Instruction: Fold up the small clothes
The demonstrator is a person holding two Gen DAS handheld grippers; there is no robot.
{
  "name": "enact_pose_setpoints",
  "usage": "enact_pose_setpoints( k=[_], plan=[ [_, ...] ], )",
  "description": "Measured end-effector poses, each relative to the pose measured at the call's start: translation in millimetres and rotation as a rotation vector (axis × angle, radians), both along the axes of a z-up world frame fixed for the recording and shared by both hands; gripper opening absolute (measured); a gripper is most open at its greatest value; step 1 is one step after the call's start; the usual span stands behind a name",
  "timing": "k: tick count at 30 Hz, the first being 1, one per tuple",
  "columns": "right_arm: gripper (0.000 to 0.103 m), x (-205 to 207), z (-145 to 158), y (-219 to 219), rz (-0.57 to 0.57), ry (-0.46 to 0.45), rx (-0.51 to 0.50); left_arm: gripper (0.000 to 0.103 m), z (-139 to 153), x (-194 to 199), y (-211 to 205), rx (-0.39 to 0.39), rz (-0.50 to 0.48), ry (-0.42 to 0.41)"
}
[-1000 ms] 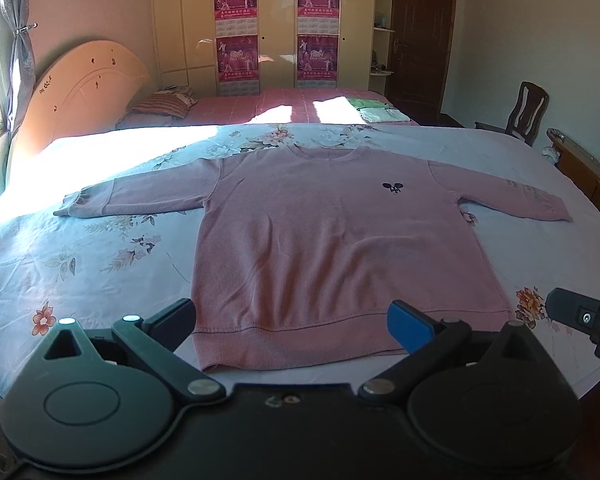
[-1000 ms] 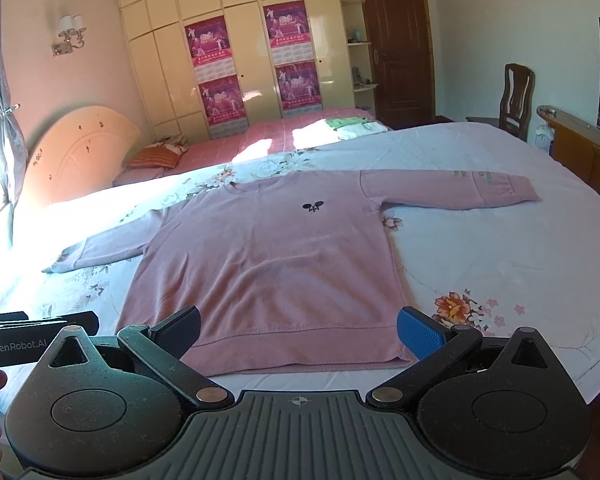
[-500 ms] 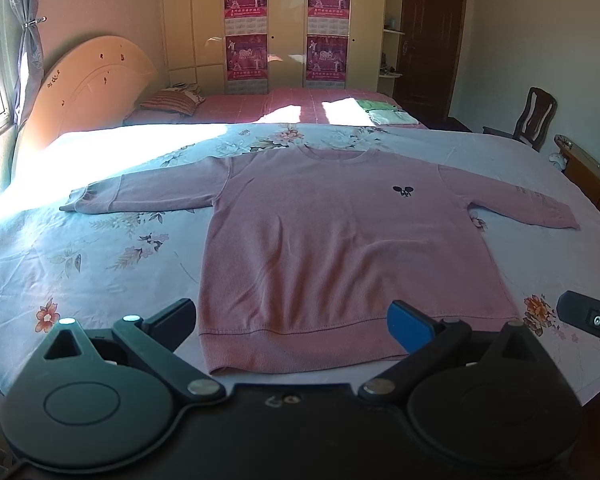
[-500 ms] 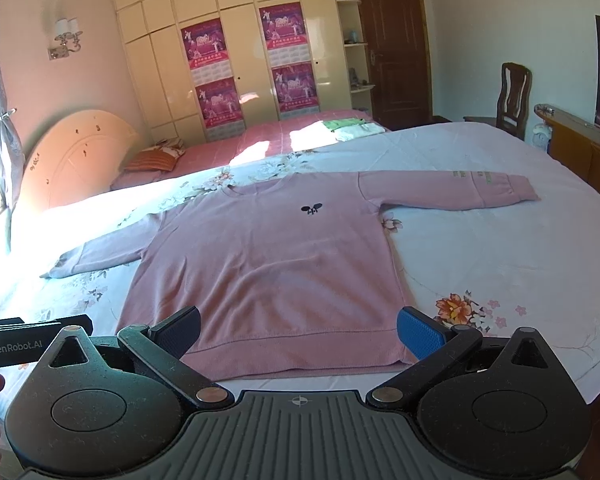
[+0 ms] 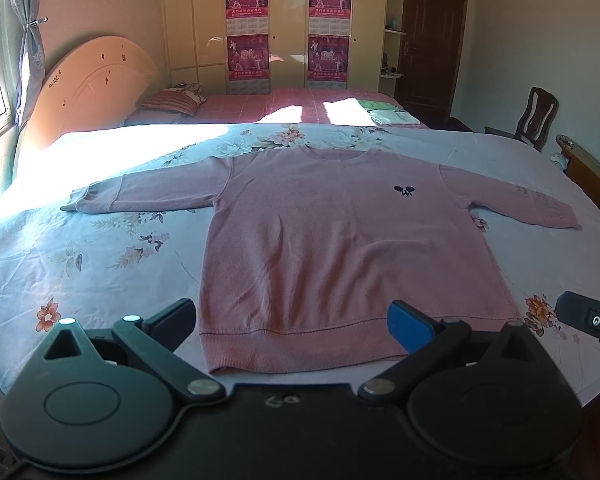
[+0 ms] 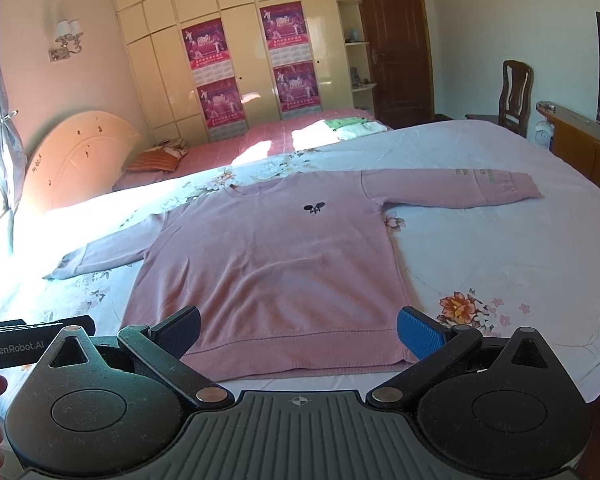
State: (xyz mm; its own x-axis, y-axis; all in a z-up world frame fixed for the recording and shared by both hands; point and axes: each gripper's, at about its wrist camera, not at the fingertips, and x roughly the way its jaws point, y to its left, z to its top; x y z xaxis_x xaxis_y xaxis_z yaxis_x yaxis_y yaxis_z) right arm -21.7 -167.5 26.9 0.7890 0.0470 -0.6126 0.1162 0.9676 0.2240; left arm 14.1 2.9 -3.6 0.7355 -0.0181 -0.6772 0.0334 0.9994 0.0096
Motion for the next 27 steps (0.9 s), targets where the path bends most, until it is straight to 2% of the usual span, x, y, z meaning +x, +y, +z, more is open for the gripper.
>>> enact_pose_setpoints(
  k=[27],
  plan=[
    [0.103,1.4,-1.3,-0.4,0.005,-0.001,-0.021,0.102,-3.3,1.1,-5.4,0.008,0.006,-0.004]
  ],
)
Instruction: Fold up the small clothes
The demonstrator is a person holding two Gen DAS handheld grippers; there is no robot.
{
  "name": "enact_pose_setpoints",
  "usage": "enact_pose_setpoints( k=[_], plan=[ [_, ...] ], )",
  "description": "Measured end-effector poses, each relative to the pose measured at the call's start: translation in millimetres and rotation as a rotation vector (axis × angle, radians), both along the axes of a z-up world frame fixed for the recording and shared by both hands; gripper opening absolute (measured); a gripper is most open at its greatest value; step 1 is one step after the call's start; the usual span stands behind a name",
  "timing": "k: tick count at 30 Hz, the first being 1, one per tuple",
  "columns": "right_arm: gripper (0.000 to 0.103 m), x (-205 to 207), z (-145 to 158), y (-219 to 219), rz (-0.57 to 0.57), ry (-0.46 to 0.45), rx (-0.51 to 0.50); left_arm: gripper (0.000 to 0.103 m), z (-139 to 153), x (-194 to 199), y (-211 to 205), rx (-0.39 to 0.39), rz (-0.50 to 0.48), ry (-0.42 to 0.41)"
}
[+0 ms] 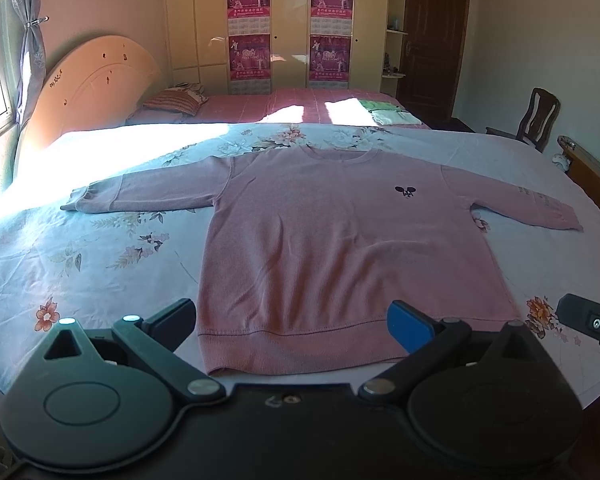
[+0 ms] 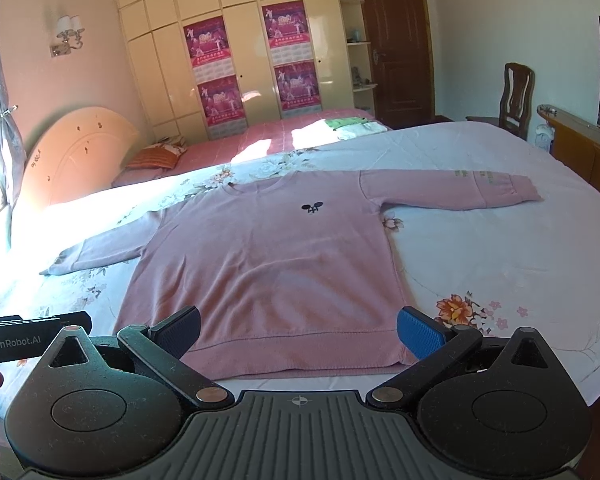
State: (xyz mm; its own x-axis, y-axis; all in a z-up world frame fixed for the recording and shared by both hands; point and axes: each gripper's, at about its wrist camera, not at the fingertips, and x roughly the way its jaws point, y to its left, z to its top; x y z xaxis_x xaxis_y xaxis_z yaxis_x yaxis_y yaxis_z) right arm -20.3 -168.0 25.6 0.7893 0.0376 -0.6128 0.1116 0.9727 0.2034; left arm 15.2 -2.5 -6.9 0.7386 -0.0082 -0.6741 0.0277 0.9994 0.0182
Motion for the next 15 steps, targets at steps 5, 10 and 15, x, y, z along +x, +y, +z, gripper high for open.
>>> enact_pose_setpoints(
  k=[5,10,15],
  plan=[
    [0.103,2,-1,-1,-0.006,0.000,-0.006,0.102,0,3,-1,-0.002,-0.001,-0.004],
    [0.103,7,-1,-13,-0.032,-0.007,-0.003,0.102,0,14,-2,-0.010,-0.002,-0.008],
    [0.103,17,-3,-30,-0.050,-0.041,-0.012,0.102,-4,35,-3,-0.015,0.006,-0.008]
  ],
)
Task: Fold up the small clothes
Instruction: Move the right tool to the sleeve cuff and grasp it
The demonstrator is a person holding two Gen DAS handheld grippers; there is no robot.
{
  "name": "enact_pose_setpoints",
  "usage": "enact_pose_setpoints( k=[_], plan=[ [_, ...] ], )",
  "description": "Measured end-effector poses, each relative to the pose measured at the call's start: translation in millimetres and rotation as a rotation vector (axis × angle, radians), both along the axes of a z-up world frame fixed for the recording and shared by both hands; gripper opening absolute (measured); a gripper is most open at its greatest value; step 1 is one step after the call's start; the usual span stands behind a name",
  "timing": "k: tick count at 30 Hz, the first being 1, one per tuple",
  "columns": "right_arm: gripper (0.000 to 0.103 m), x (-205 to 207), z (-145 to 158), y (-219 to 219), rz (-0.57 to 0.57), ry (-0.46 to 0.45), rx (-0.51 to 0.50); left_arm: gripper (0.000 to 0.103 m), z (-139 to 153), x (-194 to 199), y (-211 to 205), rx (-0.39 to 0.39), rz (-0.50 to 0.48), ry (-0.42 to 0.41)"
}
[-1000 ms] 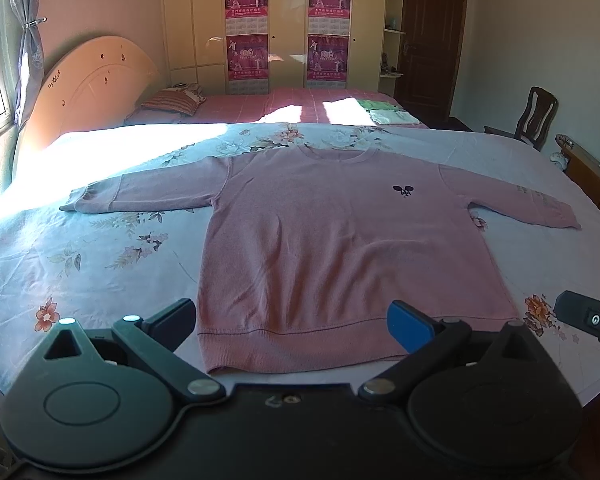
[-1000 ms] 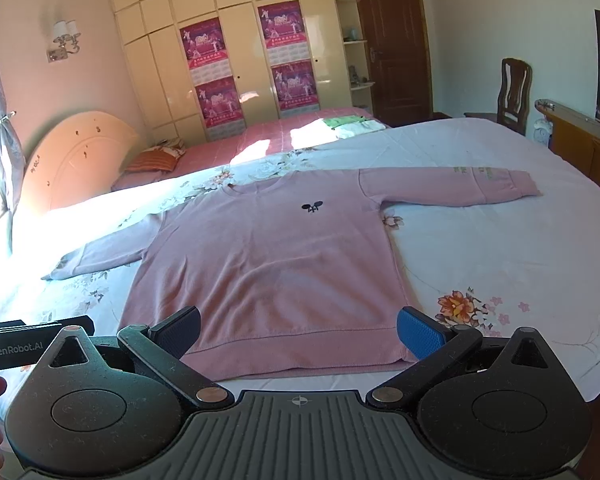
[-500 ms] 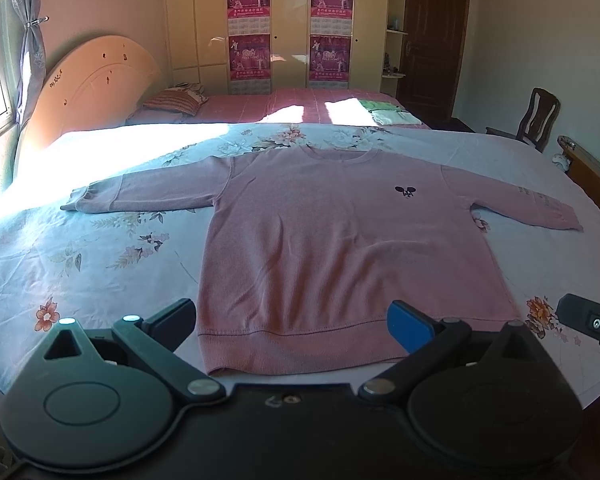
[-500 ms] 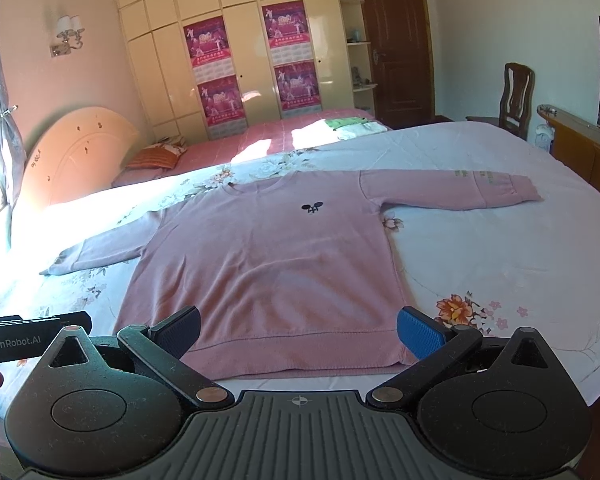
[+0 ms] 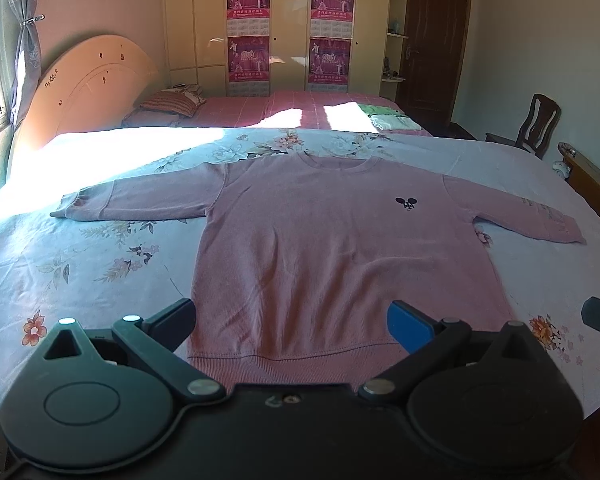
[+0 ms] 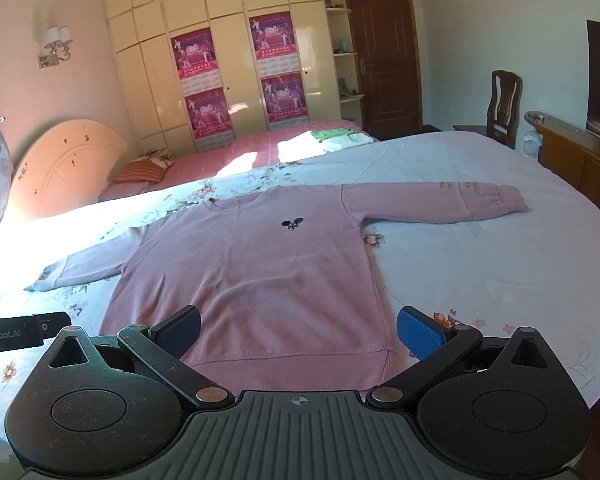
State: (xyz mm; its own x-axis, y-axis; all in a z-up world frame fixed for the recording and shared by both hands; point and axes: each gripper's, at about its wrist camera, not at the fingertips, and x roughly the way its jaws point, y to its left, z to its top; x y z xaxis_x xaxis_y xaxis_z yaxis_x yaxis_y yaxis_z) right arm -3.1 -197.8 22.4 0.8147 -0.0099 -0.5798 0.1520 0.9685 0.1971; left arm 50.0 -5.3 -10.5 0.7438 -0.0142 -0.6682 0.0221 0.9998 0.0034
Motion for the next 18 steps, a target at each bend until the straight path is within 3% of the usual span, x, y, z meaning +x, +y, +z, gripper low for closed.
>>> enact_pose_setpoints(
  k=[18],
  plan=[
    [0.103,88,-24,-79,-0.022,0.008,0.028,0.102,-24,97,-31,-0.002,0.038,0.004]
  ],
)
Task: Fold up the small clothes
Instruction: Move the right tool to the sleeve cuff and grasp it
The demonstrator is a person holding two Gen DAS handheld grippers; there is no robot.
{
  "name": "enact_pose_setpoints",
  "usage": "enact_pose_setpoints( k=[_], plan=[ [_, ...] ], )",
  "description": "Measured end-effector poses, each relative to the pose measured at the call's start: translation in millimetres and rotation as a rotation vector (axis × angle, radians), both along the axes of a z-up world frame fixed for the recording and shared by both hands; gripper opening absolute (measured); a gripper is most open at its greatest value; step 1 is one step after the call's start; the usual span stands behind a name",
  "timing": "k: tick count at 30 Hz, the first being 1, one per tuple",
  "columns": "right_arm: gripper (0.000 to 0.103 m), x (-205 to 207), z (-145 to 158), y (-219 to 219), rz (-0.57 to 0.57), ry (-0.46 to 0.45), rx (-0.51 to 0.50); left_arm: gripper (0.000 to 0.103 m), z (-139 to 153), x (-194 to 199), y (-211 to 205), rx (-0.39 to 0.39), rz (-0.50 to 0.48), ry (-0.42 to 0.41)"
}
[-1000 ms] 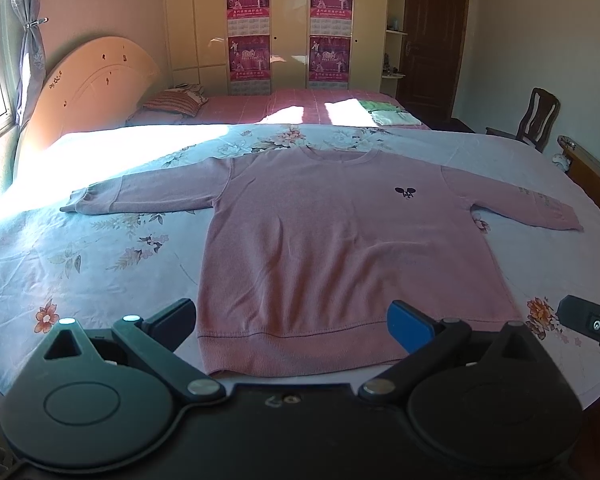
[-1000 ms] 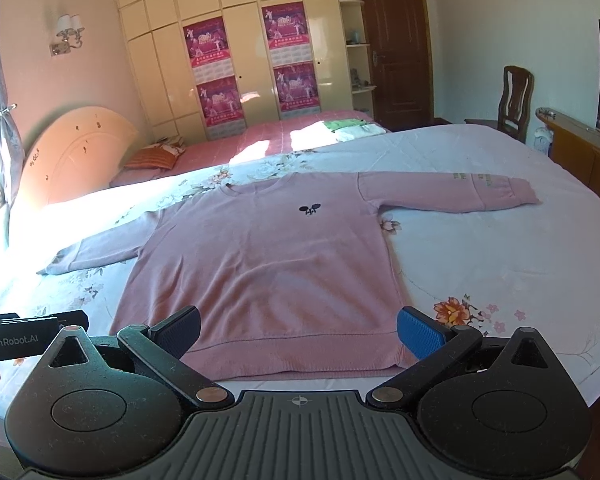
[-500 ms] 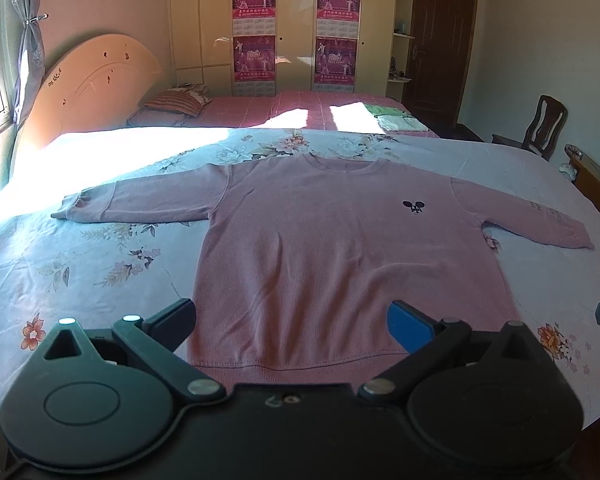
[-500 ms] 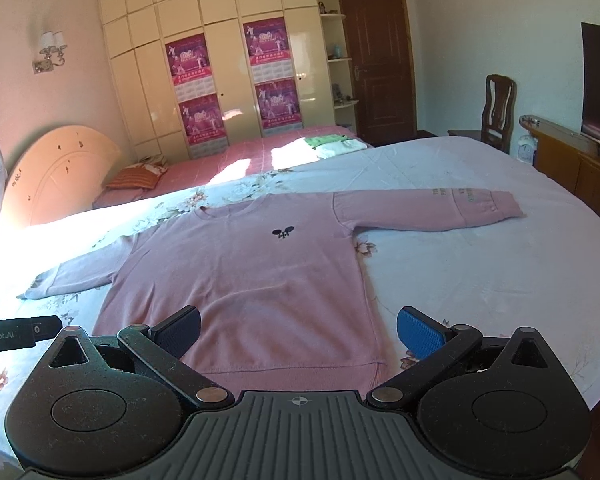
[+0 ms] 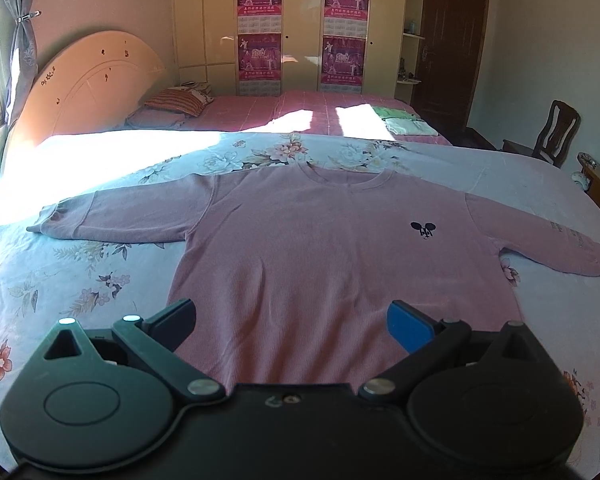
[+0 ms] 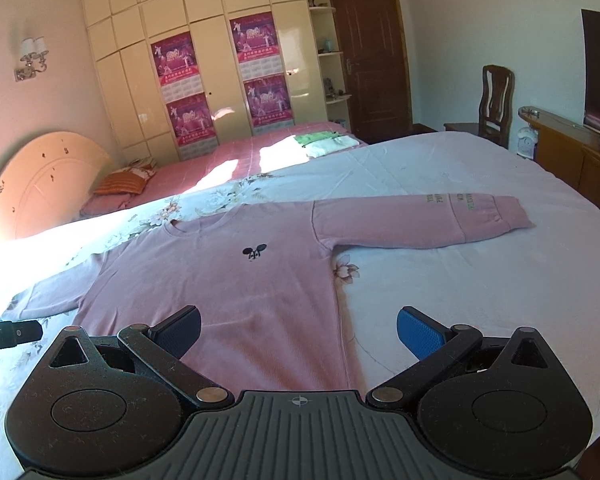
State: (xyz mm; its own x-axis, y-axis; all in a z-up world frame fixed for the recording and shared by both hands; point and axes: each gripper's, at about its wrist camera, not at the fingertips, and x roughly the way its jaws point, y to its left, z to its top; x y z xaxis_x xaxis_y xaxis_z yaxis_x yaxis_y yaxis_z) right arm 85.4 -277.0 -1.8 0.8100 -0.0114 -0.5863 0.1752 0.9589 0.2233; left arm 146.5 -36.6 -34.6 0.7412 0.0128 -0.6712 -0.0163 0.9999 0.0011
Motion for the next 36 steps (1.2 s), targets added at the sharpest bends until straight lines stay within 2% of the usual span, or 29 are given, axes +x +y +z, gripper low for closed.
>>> enact_pose_setpoints(
  k=[6,19,20,21,22,28,32,36],
  plan=[
    [0.103,35,-14,-33,-0.023,0.012,-0.008,0.102,-13,34,-18,-0.042,-0.005,0.015],
    [0.102,107,-57,-119,-0.069,0.054,0.008,0.101,-49,105,-69,0.005,-0.005,0.035],
    [0.099,112,-61,-126,-0.076,0.061,0.006,0.101,-52,110,-72,0.008,-0.005,0.037],
    [0.083,117,-65,-133,-0.079,0.070,0.010,0.101,-55,116,-76,0.012,-0.003,0.036],
    [0.074,124,-71,-142,-0.088,0.089,0.019,0.101,-58,121,-80,0.019,0.000,0.038],
    [0.074,151,-97,-190,-0.158,0.144,0.050,0.101,-74,148,-95,0.025,0.008,0.063],
    [0.074,162,-118,-230,-0.243,0.185,0.118,0.101,-81,162,-98,-0.004,0.023,0.081],
    [0.074,169,-130,-257,-0.294,0.211,0.133,0.100,-86,172,-101,0.016,0.031,0.092]
  ],
)
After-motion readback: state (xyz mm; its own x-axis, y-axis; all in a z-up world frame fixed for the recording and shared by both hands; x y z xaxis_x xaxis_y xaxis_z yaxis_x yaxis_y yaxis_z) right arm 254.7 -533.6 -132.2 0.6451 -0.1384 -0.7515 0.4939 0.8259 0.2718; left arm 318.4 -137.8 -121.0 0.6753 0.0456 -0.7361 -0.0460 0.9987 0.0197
